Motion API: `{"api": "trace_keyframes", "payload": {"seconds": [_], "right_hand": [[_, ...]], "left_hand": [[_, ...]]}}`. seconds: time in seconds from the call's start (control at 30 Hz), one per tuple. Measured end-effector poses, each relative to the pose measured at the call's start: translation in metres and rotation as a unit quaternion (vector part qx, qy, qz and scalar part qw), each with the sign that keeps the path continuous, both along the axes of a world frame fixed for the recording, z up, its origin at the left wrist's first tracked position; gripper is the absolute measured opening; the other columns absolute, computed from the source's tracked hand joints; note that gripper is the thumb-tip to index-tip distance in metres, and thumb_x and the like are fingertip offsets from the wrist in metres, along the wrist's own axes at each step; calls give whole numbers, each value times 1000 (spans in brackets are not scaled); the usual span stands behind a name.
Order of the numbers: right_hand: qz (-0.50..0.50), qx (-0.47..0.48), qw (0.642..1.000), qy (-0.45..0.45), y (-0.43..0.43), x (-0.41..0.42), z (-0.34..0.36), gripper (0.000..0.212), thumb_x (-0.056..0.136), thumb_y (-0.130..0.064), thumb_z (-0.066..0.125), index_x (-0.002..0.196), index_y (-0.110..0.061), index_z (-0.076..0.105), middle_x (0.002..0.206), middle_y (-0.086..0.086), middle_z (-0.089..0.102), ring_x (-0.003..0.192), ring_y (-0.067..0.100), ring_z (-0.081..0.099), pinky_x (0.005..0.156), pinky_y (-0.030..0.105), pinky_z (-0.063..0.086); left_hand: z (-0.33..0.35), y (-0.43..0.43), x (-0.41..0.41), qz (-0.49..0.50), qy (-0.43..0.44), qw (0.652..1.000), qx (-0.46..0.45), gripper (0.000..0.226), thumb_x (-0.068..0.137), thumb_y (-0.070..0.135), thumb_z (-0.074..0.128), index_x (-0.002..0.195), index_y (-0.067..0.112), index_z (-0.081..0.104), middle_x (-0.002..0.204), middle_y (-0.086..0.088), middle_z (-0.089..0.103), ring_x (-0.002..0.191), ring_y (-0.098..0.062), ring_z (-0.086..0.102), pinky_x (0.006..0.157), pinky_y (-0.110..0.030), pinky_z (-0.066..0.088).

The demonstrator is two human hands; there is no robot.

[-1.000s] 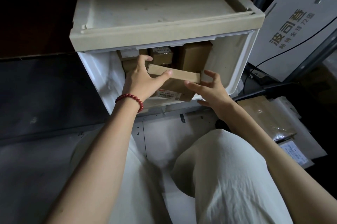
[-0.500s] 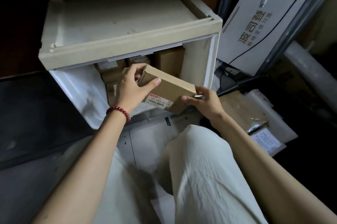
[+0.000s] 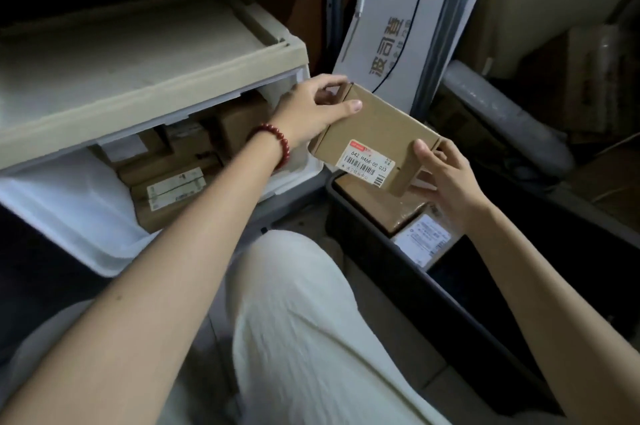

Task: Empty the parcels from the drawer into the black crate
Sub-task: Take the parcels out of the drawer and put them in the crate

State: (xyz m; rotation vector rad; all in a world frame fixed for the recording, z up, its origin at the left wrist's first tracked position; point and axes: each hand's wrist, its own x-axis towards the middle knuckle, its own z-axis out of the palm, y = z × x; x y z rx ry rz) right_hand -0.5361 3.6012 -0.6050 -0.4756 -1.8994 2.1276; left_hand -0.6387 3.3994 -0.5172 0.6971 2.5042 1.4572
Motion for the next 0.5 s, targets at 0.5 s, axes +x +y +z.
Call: {"api": "trace_keyframes", "payload": {"seconds": [0.5], "right_hand": [[-225, -31, 969, -100, 123, 100, -46, 42, 92, -40, 59, 130, -27, 46, 122, 3, 61, 103, 21, 65, 62, 34, 56]], "left_hand": [[-67, 199, 48, -142, 16, 984, -108, 63, 85, 39, 67, 139, 33, 35, 137, -10, 43, 125, -25, 43, 90, -28, 33]]}}
